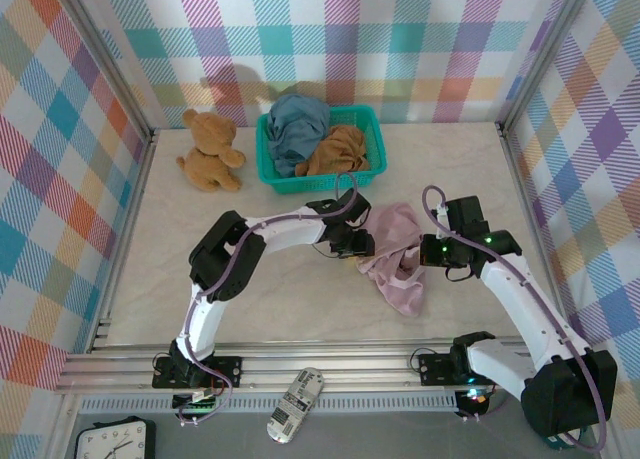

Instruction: Fold and stack the tank tops

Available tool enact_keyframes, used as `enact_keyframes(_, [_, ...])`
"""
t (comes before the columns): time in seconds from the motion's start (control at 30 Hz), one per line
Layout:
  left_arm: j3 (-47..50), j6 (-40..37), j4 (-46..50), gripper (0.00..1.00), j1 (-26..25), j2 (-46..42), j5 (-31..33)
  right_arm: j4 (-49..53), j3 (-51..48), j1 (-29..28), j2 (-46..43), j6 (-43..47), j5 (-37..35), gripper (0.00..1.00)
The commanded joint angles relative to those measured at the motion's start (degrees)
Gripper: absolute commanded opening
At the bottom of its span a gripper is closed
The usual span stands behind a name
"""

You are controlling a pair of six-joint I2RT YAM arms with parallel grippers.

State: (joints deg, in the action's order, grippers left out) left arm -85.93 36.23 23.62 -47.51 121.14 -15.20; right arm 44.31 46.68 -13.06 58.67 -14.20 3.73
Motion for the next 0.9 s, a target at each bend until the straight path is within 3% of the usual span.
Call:
enact_keyframes(0.0, [-1.97,-0.06,-0.41,0.31,-0.25,2.11,-1.48,-0.81,-1.1,0.36,-0.49,-1.62,2.07,0.0])
enact_keyframes(0.13, [-2.98,-2.14,1.79,0.23,-0.24,3.15,-1.67,-0.35,-1.09,0.49,-0.75,-1.45,1.81,0.0])
enact_keyframes(0.27, [-3.5,-4.34,3.24,0.01,-0.23,3.49,-2.23,-0.44,-0.88,0.82,-0.92,-1.27,1.81,0.0])
enact_keyframes(0.47, [-6.94,-7.07,10.58,0.0,2.04,-2.81,1.6,-1.03,1.91,2.73,-3.59,0.19,0.4,0.0])
enact_keyframes(0.73, [-16.54,-14.8,29.73,0.0,9.31,-20.55,18.59,-5.66,12.84,6.2,-5.89,10.8,-8.39,0.0])
enact_keyframes(0.87, [-19.16,-16.54,33.63,0.0,12.85,-27.96,24.45,-9.88,18.22,6.77,-6.46,19.11,-9.29,0.0])
